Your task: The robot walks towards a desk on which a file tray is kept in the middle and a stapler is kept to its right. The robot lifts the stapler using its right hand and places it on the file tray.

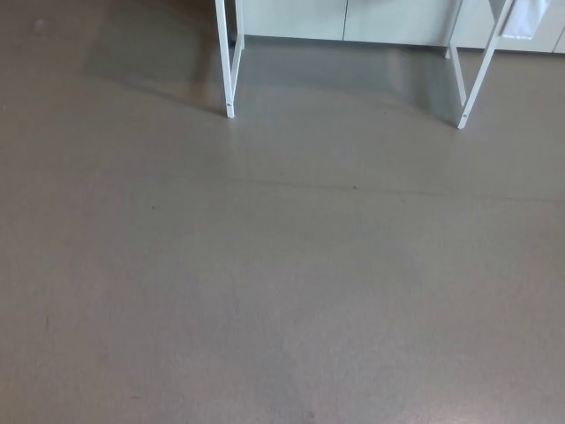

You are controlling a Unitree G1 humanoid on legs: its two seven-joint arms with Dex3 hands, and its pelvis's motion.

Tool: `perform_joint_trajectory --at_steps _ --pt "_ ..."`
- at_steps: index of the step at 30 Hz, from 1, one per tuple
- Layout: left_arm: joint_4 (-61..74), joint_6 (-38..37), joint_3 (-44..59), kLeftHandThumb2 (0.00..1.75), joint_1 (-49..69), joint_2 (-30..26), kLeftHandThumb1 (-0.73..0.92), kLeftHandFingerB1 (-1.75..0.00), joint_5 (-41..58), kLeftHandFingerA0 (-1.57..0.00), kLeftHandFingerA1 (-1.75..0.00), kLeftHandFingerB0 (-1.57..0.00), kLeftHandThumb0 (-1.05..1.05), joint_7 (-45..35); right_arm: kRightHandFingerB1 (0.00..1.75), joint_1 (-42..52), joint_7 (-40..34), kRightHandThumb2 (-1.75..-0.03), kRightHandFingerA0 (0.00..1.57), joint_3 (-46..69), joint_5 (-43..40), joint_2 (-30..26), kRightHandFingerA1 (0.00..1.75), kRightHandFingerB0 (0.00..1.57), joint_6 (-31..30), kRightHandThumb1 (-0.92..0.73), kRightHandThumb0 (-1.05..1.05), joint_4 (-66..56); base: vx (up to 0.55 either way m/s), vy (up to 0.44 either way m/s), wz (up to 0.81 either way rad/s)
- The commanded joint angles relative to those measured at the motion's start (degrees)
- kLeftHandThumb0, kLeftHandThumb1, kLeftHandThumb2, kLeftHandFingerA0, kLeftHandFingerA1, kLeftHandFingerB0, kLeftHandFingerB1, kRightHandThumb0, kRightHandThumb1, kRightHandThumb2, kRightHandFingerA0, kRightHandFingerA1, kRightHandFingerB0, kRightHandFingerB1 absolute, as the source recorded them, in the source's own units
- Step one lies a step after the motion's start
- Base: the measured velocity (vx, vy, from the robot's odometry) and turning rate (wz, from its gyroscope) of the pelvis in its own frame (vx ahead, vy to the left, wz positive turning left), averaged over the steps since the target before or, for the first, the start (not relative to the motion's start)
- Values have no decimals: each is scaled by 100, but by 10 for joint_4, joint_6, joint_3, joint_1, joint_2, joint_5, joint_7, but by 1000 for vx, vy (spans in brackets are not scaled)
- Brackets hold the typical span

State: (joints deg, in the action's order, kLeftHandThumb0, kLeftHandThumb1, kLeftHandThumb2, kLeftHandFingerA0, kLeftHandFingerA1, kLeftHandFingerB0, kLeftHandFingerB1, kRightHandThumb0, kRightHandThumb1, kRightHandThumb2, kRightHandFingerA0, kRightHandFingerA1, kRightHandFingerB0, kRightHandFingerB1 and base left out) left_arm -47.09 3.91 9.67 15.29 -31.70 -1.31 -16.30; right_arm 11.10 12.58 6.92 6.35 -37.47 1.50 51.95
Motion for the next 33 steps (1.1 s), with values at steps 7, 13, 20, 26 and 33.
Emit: perform_joint_trajectory --at_steps 7,13,20,26,33 --pt "7 -5 12 65 16 -5 84 -35 16 -21 -38 -26 -59 -32 26 -13 40 -80 3 2 -13 -11 37 2 34 -46 -64 34 0 0 0" --pt "-2 -8 8 65 13 -6 85 -35 10 -22 -39 -26 -59 -36 27 -18 27 -80 2 -12 6 -16 36 1 33 -46 -58 41 0 0 0" --pt "-34 -25 17 64 15 3 83 -35 19 -21 -40 -25 -58 -35 22 2 45 -61 6 4 -16 -15 24 7 38 -59 -52 18 0 0 0" --pt "-31 -35 8 64 14 1 83 -35 9 -20 -39 -29 -59 -35 27 -14 29 -83 2 -22 17 -25 30 2 26 -49 -61 34 30 3 8" --pt "-23 -34 5 65 20 6 86 -36 7 -23 -39 -28 -58 -32 31 -34 22 -81 0 -19 9 -26 24 6 42 -47 -62 68 -23 7 2"
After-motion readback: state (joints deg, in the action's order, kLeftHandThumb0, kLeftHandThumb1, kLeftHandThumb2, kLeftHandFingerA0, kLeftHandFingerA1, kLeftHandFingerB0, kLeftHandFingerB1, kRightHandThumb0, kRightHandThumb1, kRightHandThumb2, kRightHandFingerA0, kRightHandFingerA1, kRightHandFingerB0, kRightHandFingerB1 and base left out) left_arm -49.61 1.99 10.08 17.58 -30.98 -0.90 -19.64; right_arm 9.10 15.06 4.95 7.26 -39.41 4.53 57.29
